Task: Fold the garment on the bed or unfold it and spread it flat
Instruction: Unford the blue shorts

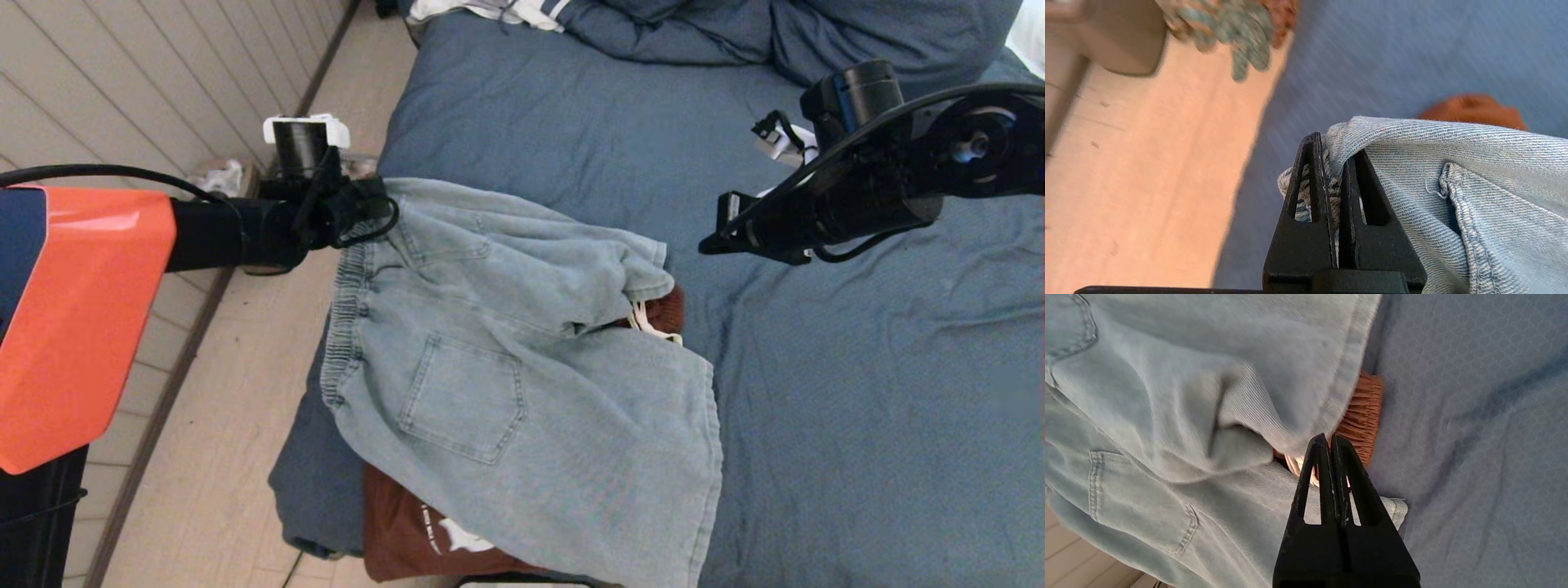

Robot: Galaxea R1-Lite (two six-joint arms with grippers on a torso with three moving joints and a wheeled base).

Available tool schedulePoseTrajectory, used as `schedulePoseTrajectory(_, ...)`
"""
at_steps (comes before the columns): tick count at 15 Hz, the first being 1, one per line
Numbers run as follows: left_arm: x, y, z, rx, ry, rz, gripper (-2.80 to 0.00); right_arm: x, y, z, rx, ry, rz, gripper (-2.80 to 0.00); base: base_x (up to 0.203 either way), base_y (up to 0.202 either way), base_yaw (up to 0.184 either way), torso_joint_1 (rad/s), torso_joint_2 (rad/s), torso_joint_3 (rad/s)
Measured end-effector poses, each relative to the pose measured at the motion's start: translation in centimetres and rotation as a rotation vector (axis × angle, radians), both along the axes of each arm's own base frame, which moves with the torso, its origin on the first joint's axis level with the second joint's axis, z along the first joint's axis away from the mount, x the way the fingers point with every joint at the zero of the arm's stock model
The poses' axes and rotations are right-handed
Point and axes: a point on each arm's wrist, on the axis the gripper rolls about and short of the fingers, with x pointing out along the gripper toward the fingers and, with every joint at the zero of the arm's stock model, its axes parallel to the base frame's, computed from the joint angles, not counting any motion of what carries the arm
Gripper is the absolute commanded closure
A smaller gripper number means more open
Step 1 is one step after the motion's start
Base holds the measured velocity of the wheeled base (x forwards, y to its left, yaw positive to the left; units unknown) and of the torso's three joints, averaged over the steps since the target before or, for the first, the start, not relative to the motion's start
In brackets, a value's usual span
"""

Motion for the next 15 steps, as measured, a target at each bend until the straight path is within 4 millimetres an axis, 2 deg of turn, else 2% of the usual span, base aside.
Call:
schedulePoseTrajectory(4, 0.2, 0.4, 0.0, 0.014, -0.005, 0.026, 0.00, 0.0, 0.0, 0.0, 0.000, 0.002, 0.001, 0.00, 0.000, 0.000, 0.000, 0.000, 0.00, 0.000)
schedulePoseTrajectory(5, 0.2, 0.5, -0.1, 0.016, -0.003, 0.026, -2.80, 0.0, 0.0, 0.0, 0.000, 0.001, 0.001, 0.00, 0.000, 0.000, 0.000, 0.000, 0.00, 0.000)
schedulePoseTrajectory(11, 0.4, 0.6, -0.3, 0.028, 0.002, 0.031, -2.80, 0.0, -0.1, 0.0, 0.000, -0.002, -0.003, 0.00, 0.000, 0.000, 0.000, 0.000, 0.00, 0.000)
schedulePoseTrajectory(15, -0.5, 0.6, 0.9, 0.027, -0.011, 0.070, -2.80, 0.0, -0.1, 0.0, -0.001, -0.002, -0.003, 0.00, 0.000, 0.000, 0.000, 0.000, 0.00, 0.000)
